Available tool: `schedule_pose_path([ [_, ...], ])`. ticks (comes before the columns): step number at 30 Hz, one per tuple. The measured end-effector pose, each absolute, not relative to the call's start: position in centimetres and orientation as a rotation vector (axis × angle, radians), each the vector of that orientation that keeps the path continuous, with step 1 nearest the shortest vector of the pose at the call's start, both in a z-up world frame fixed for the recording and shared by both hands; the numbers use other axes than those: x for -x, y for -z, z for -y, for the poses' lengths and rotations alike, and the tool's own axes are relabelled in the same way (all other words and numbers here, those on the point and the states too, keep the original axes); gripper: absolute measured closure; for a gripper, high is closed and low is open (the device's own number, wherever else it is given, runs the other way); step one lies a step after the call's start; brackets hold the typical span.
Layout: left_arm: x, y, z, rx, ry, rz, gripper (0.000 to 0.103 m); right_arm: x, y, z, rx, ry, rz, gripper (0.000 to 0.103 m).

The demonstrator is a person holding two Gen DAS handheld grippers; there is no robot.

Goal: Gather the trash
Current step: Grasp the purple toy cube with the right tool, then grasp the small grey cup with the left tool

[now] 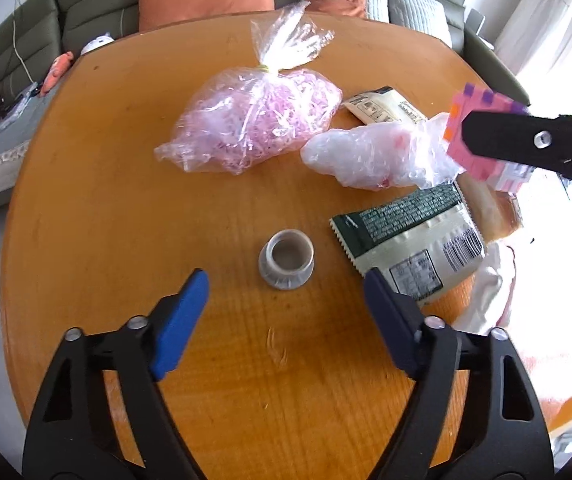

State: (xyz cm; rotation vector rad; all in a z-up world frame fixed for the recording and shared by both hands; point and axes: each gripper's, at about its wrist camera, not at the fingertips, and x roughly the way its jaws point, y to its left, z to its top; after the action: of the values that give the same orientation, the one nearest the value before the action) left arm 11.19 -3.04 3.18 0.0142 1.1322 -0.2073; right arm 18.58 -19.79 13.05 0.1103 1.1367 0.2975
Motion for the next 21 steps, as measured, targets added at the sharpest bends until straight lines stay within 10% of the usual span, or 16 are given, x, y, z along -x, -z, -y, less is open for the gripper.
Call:
schedule_pose_path([
  [7,-12.2,-2.5,4.2,-0.054,0.237,-1.130,0.078,-19.0,-12.9,20.4,-0.138,-0.294,-1.139,0.054],
  [21,-9.1,-4.8,0.6,0.018,0.236,-1.050,0.079,-17.2,-14.1,17.3,-0.092,-0.325,-1.125,0.054],
])
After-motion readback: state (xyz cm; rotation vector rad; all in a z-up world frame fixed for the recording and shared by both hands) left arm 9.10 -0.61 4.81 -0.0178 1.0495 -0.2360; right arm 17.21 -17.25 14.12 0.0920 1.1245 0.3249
